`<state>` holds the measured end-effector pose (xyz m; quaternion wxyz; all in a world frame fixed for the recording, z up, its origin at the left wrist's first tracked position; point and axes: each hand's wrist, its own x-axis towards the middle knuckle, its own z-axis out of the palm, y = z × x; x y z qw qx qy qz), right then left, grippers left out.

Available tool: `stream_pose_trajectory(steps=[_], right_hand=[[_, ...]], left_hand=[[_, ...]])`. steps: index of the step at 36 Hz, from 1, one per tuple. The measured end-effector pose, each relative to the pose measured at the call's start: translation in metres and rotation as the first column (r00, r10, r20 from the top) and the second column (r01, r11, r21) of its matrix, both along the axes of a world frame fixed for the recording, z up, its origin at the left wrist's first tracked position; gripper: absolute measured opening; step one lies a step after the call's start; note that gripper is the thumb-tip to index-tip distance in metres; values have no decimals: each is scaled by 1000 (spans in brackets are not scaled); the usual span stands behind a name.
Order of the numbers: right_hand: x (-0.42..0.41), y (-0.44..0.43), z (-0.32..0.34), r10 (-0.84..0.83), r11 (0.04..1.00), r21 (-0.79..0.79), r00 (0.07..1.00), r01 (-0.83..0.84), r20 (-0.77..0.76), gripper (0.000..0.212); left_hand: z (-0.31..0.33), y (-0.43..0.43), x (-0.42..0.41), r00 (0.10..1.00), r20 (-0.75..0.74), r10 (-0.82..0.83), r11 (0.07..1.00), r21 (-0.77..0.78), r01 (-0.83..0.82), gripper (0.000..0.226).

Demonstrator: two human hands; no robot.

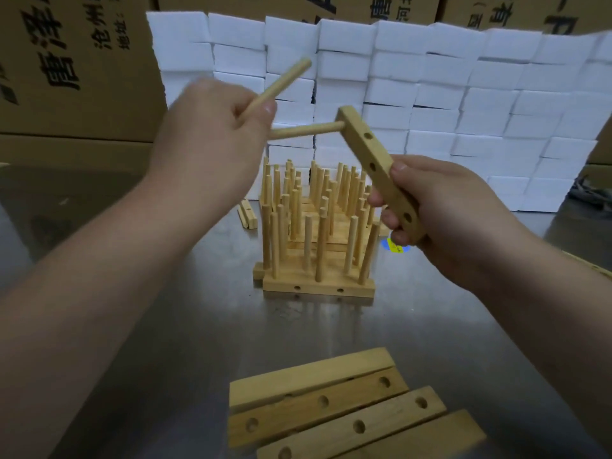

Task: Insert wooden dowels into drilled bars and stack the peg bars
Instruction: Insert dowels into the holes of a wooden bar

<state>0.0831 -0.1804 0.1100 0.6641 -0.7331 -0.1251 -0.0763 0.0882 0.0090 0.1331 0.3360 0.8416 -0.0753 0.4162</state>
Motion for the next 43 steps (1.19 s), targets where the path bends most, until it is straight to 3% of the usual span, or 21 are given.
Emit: stream_pose_trajectory(steps=[3, 6, 8, 12, 22, 29, 38, 43], right_hand=[[3, -4, 5, -65, 992, 106, 998, 64, 0, 23], [3, -5, 8, -77, 975, 209, 997, 76, -3, 24], [2, -6, 9, -67, 969, 239, 998, 64, 3, 26], [1, -6, 9, -55, 973, 227, 998, 46, 30, 30], [-4, 1, 5, 6, 981, 193, 999, -13, 32, 28], [-6, 3, 4, 24, 986, 163, 999, -31, 45, 30], [-7, 3, 3, 20, 994, 102, 997, -27, 73, 30], [-8, 6, -1, 12, 998, 64, 997, -17, 80, 31]], left_hand=[[4, 6, -5, 986, 160, -45, 990, 139, 23, 26], [0, 0, -12, 951, 64, -304, 946, 139, 293, 35], [-5, -5, -12, 938, -41, -345, 917, 199, 346, 37], [-12, -12, -11, 957, -116, -268, 894, 340, 291, 34], [-18, -22, -13, 965, 5, -261, 905, 348, 243, 33], [-18, -21, -12, 968, 27, -249, 923, 309, 229, 28], [-16, -17, -10, 973, 15, -231, 903, 376, 208, 27], [-14, -19, -13, 977, 39, -209, 900, 398, 177, 36]])
